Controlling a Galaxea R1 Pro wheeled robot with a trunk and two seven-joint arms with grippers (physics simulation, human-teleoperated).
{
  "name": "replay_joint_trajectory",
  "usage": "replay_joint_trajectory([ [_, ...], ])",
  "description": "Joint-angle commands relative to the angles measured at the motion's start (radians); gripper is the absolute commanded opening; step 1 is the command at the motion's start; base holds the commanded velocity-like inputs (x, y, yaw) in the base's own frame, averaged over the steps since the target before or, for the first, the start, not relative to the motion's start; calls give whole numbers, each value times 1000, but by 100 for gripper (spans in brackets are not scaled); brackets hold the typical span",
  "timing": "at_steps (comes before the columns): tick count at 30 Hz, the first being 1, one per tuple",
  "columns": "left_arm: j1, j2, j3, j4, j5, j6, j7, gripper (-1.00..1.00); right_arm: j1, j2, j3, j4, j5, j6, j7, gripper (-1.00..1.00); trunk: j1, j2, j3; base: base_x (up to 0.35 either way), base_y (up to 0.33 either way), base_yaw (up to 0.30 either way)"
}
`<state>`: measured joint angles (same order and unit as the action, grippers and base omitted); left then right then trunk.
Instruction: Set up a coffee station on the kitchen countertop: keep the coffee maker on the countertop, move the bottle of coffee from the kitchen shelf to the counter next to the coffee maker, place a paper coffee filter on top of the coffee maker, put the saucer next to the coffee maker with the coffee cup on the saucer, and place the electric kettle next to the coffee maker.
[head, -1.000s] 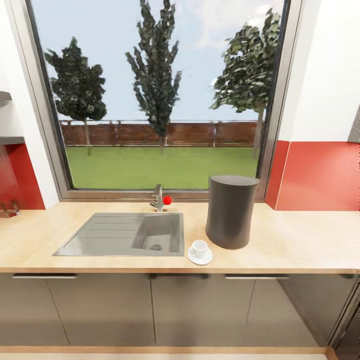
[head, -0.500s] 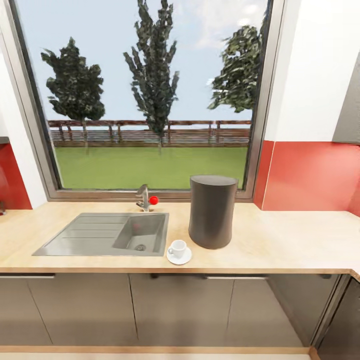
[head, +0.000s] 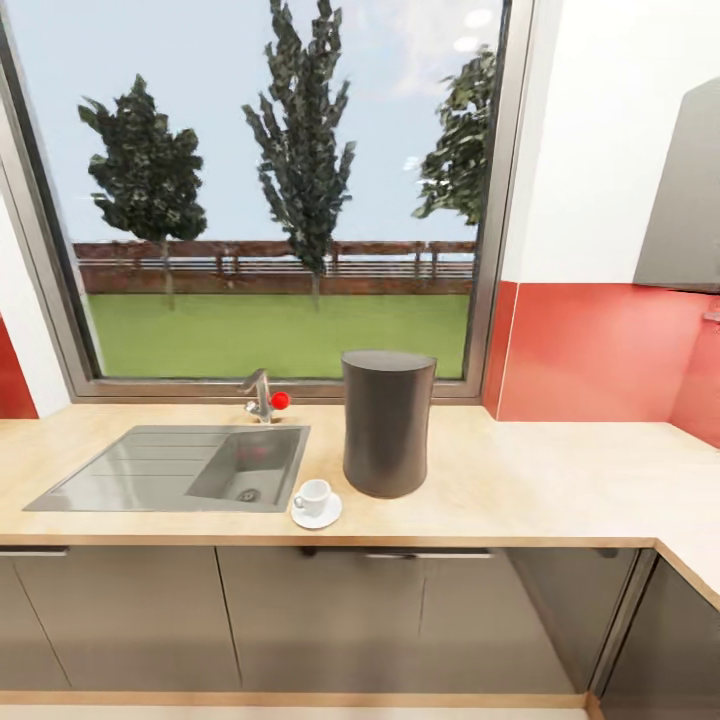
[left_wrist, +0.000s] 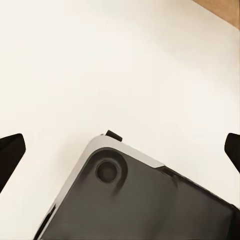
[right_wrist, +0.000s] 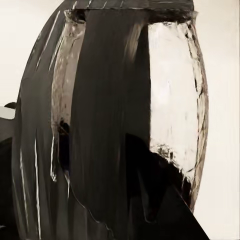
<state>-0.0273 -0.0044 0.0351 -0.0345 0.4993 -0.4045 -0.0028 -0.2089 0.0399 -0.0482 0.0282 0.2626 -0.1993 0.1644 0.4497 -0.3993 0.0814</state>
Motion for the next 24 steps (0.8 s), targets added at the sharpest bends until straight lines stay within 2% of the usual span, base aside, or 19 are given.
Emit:
replay_joint_trajectory([
  [1, 0, 0, 3, 1, -1, -3, 0, 100, -1, -2, -7, 3, 9, -8, -2, -100, 0, -1, 0, 0, -328, 0],
  [3, 0, 0, 3, 1, -1, -3, 0, 100, -1, -4, -12, 2, 7, -8, -9, -100, 0, -1, 0, 0, -328, 0],
  [5, 0, 0, 3, 1, -1, -3, 0, 100, -1, -7, -33, 1, -11, -10, -29, -100, 0, -1, 0, 0, -328, 0],
  [6, 0, 0, 3, 1, -1, -3, 0, 100, -1, -10, -42, 0, -19, -12, -49, -100, 0, -1, 0, 0, -328, 0],
  [7, 0, 0, 3, 1, -1, -5, 0, 100, -1, -19, -52, -15, -30, -20, -108, -100, 0, -1, 0, 0, -204, 0],
  [9, 0, 0, 3, 1, -1, -6, 0, 100, -1, -29, -55, -35, -33, -24, -142, -100, 0, -1, 0, 0, -74, 0],
  [24, 0, 0, 3, 2, 1, -5, 0, 100, -1, -53, -56, -74, -35, -26, -158, -100, 0, -1, 0, -43, -5, 0],
])
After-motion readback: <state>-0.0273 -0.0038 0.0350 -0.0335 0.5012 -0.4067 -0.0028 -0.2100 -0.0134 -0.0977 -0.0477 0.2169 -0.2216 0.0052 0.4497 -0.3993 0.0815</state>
